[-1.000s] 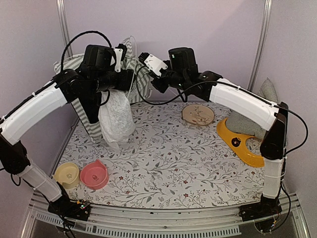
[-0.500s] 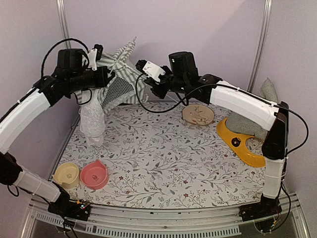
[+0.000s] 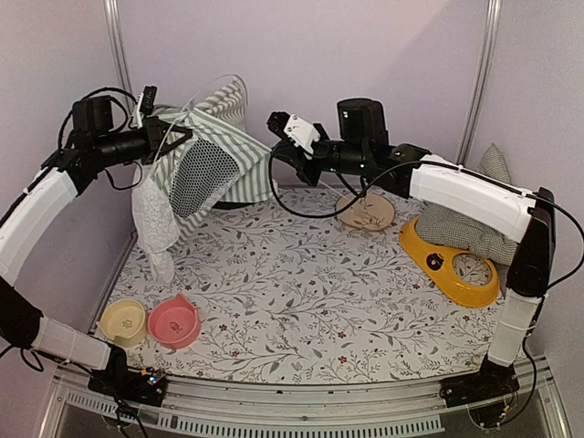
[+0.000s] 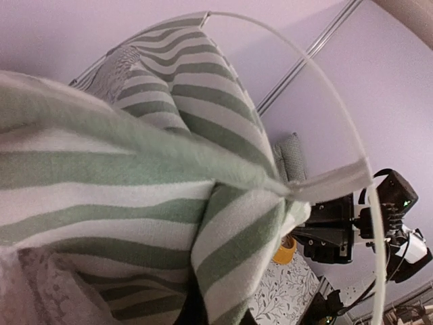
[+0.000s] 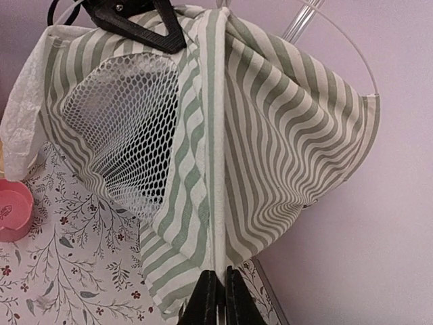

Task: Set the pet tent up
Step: Adjust the tent.

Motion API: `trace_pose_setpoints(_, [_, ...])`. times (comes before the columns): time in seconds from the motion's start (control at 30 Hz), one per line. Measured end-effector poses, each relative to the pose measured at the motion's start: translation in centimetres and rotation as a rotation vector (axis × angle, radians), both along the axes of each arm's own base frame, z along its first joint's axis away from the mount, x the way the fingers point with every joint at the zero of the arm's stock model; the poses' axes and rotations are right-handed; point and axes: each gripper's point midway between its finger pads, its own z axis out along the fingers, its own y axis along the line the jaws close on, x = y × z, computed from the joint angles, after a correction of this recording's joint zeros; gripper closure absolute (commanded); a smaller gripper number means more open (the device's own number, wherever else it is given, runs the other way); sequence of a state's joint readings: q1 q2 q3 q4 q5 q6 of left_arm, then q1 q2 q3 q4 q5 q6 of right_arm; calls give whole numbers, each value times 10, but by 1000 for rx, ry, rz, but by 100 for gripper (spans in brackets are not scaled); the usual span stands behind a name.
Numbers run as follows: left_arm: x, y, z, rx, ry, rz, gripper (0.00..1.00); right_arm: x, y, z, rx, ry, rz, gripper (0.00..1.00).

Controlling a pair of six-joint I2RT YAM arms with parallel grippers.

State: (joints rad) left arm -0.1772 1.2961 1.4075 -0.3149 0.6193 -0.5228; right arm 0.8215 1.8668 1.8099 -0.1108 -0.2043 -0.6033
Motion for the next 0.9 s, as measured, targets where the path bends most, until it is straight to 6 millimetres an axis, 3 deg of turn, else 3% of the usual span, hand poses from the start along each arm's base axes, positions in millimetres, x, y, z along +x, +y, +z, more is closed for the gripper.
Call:
trace_pose_setpoints(0.07, [3,9,3,-26,9,13,100,1,-10,-11,-25,24,-14,86])
trace_pose_setpoints(0.2, [19,52,25,-66,-53,121,100,34,-59,-33,-85,86,-129,69])
trace_pose_setpoints(0.33, [17,52,44,-81,-94,94,100,53,-89,-38,-109,110,-197,59])
trace_pose_setpoints(0.43, [16,50,53,-79,-116,79,100,46,-88,-36,-123,124,-186,49])
trace_pose_setpoints(0.57, [17,48,59,-63,-128,65,100,28,-96,-32,-143,128,-177,44])
trace_pose_setpoints(0.8, [18,46,59,2,-135,41,100,-1,-159,-34,-139,136,-254,35])
trace_pose_setpoints(0.9, [17,46,53,30,-129,36,100,-24,-181,-22,-99,105,-263,28])
